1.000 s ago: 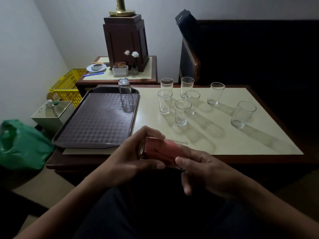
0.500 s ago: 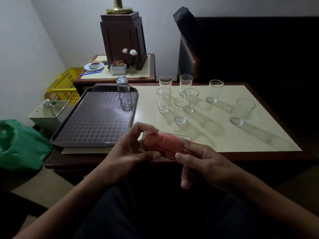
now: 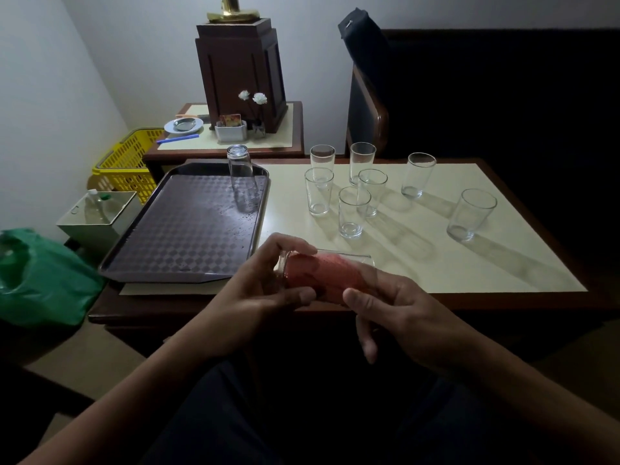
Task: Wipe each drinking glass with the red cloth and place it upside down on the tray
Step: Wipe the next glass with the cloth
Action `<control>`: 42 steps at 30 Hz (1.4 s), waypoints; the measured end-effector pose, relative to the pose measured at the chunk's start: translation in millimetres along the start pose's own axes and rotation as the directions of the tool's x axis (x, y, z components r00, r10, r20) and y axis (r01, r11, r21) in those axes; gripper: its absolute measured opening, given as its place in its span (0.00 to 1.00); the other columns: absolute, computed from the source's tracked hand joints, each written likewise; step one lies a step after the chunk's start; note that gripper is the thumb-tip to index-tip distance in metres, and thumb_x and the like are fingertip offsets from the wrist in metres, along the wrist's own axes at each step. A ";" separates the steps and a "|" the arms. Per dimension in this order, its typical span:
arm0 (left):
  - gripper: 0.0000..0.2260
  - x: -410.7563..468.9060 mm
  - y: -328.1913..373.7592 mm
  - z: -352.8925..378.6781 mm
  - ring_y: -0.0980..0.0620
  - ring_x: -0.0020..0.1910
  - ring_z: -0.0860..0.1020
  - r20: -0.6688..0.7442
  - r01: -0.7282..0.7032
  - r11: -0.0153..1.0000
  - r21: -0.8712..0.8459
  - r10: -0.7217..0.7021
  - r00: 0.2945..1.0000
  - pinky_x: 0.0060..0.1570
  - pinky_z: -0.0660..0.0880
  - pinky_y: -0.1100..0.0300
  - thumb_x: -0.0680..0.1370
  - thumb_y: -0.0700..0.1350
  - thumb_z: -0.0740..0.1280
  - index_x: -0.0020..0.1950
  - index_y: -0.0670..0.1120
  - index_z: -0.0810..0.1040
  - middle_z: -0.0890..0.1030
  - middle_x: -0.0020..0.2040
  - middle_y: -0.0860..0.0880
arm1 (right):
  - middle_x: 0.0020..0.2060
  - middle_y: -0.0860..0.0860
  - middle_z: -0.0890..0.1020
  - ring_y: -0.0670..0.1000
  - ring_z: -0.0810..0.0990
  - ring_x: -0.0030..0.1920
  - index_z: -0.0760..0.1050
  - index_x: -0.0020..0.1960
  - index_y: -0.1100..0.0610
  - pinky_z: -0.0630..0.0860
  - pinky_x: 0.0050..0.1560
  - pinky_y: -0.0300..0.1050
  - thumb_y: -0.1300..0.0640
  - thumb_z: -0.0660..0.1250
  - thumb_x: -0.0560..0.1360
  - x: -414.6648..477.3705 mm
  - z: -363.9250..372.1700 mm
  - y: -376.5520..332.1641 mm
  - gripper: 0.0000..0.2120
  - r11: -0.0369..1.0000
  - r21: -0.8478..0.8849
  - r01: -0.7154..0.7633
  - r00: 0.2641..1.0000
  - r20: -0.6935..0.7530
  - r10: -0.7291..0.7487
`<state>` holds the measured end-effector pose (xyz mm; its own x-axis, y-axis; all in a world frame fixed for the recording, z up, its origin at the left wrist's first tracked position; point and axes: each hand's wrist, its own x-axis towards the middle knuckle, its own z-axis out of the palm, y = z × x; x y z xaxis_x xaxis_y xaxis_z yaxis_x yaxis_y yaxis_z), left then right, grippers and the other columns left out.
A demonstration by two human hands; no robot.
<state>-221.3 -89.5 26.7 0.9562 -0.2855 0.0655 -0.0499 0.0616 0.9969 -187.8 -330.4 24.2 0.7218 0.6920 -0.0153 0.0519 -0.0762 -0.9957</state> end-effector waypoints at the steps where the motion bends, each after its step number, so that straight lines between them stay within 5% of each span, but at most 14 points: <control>1: 0.21 1.4 0.1 1.8 0.48 0.45 0.82 -0.019 0.048 0.999 -0.019 -0.048 0.999 0.45 0.80 0.58 0.78 0.37 0.72 0.69 0.46 0.71 0.82 0.51 0.45 | 0.44 0.44 0.88 0.47 0.84 0.35 0.75 0.74 0.43 0.82 0.42 0.45 0.59 0.65 0.84 0.2 1.2 2.0 0.21 0.997 -0.073 0.039 0.998 -0.045 -0.043; 3: 0.21 5.7 -3.7 5.8 0.46 0.45 0.81 -0.007 0.226 0.954 -0.197 -0.232 0.973 0.41 0.79 0.57 0.80 0.50 0.69 0.70 0.45 0.72 0.81 0.54 0.43 | 0.61 0.43 0.85 0.48 0.87 0.51 0.77 0.74 0.46 0.83 0.53 0.45 0.64 0.66 0.84 0.1 3.1 7.4 0.22 0.935 -0.326 0.144 0.976 -0.110 -0.188; 5: 0.25 8.7 -9.3 7.2 0.47 0.40 0.78 0.011 0.297 0.900 -0.318 -0.310 0.951 0.37 0.76 0.59 0.80 0.55 0.66 0.70 0.39 0.71 0.79 0.53 0.39 | 0.67 0.41 0.82 0.49 0.87 0.55 0.76 0.75 0.47 0.82 0.55 0.43 0.64 0.66 0.84 0.1 2.9 10.9 0.22 0.899 -0.405 0.167 0.973 -0.082 -0.218; 9: 0.20 6.6 -13.7 0.7 0.43 0.45 0.78 -0.087 0.150 0.971 -0.188 -0.169 0.982 0.43 0.79 0.57 0.77 0.40 0.72 0.67 0.45 0.72 0.80 0.51 0.42 | 0.43 0.42 0.88 0.51 0.86 0.33 0.74 0.73 0.48 0.81 0.37 0.43 0.61 0.64 0.86 1.5 4.7 -0.5 0.18 0.998 -0.033 -0.055 0.997 -0.059 0.053; 13: 0.22 6.5 -9.8 -7.4 0.47 0.48 0.81 -0.093 -0.007 1.000 -0.001 0.007 0.996 0.50 0.80 0.59 0.73 0.32 0.74 0.64 0.45 0.74 0.79 0.53 0.41 | 0.25 0.43 0.80 0.42 0.71 0.22 0.80 0.64 0.57 0.67 0.26 0.36 0.62 0.68 0.82 3.9 4.6 0.3 0.11 0.965 0.213 -0.155 0.975 -0.124 0.184; 15: 0.24 7.0 -10.8 -7.8 0.45 0.49 0.82 -0.092 0.024 1.000 0.003 -0.023 0.996 0.50 0.80 0.57 0.74 0.34 0.74 0.67 0.47 0.74 0.80 0.56 0.38 | 0.31 0.46 0.84 0.44 0.74 0.24 0.82 0.63 0.56 0.68 0.25 0.36 0.63 0.70 0.81 4.8 6.9 0.8 0.11 0.976 0.179 -0.125 0.970 -0.185 0.158; 19: 0.23 9.1 -12.1 -0.2 0.44 0.38 0.79 -0.066 0.301 0.920 -0.250 -0.327 0.943 0.34 0.78 0.57 0.78 0.51 0.71 0.70 0.45 0.73 0.79 0.55 0.36 | 0.46 0.49 0.89 0.54 0.88 0.38 0.83 0.64 0.54 0.82 0.36 0.43 0.65 0.69 0.82 1.8 10.9 5.5 0.13 0.999 0.009 -0.053 0.977 -0.205 0.053; 23: 0.20 7.6 -18.6 -9.2 0.42 0.46 0.79 -0.108 0.131 0.984 -0.121 -0.145 0.984 0.44 0.80 0.57 0.75 0.41 0.75 0.66 0.45 0.76 0.79 0.54 0.38 | 0.57 0.53 0.88 0.51 0.82 0.29 0.81 0.68 0.48 0.79 0.33 0.42 0.57 0.69 0.83 2.6 10.0 6.9 0.15 0.984 0.157 -0.087 0.980 -0.165 0.113; 28: 0.24 7.4 -13.3 -11.6 0.37 0.53 0.82 -0.118 -0.018 0.993 0.116 0.032 0.992 0.54 0.80 0.52 0.70 0.34 0.76 0.63 0.48 0.79 0.81 0.60 0.37 | 0.47 0.50 0.88 0.45 0.71 0.23 0.85 0.65 0.50 0.71 0.27 0.36 0.57 0.70 0.81 5.0 2.4 8.7 0.13 0.982 0.186 -0.026 0.961 -0.266 0.076; 33: 0.29 10.7 -18.6 -6.3 0.50 0.36 0.78 -0.042 0.315 0.898 -0.309 -0.343 0.938 0.35 0.77 0.60 0.78 0.51 0.70 0.73 0.37 0.70 0.76 0.63 0.28 | 0.42 0.44 0.86 0.54 0.82 0.30 0.81 0.69 0.47 0.81 0.36 0.47 0.65 0.72 0.80 -0.5 6.9 13.0 0.21 0.985 -0.157 0.078 0.954 -0.275 -0.119; 35: 0.23 10.1 -21.7 -6.6 0.50 0.36 0.78 -0.119 0.235 0.929 -0.287 -0.278 0.953 0.35 0.78 0.61 0.79 0.44 0.73 0.69 0.36 0.72 0.78 0.55 0.34 | 0.42 0.43 0.87 0.53 0.81 0.27 0.79 0.69 0.42 0.79 0.33 0.43 0.61 0.73 0.80 0.2 5.9 14.3 0.22 0.980 -0.195 0.032 0.962 -0.260 -0.083; 38: 0.22 8.0 -17.3 -9.0 0.49 0.40 0.82 -0.176 0.064 0.998 -0.017 -0.066 0.982 0.41 0.80 0.60 0.71 0.33 0.75 0.63 0.40 0.74 0.83 0.46 0.42 | 0.42 0.43 0.87 0.50 0.76 0.23 0.80 0.68 0.45 0.74 0.27 0.40 0.59 0.74 0.80 2.6 3.1 14.2 0.19 0.993 -0.121 -0.016 0.970 -0.244 -0.014; 40: 0.26 8.5 -17.1 -11.7 0.48 0.45 0.84 -0.155 0.038 0.999 0.019 -0.034 0.987 0.45 0.81 0.59 0.69 0.34 0.80 0.64 0.43 0.76 0.84 0.48 0.43 | 0.42 0.44 0.87 0.49 0.74 0.22 0.81 0.66 0.47 0.72 0.26 0.40 0.61 0.75 0.79 3.4 2.3 14.2 0.18 0.999 -0.045 -0.004 0.965 -0.262 -0.007; 42: 0.33 9.8 -18.0 -12.5 0.43 0.50 0.85 -0.120 0.167 0.974 -0.151 -0.185 0.975 0.45 0.83 0.55 0.67 0.47 0.84 0.69 0.46 0.76 0.85 0.55 0.42 | 0.45 0.47 0.88 0.50 0.75 0.24 0.82 0.65 0.47 0.75 0.27 0.42 0.65 0.76 0.78 2.6 2.7 16.2 0.20 0.997 -0.062 0.040 0.955 -0.293 -0.056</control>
<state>-207.5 -81.5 8.9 0.9764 -0.1751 -0.1263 0.1543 0.1570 0.9755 -187.0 -327.9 7.7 0.8881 0.4547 0.0680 0.1234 -0.0933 -0.9880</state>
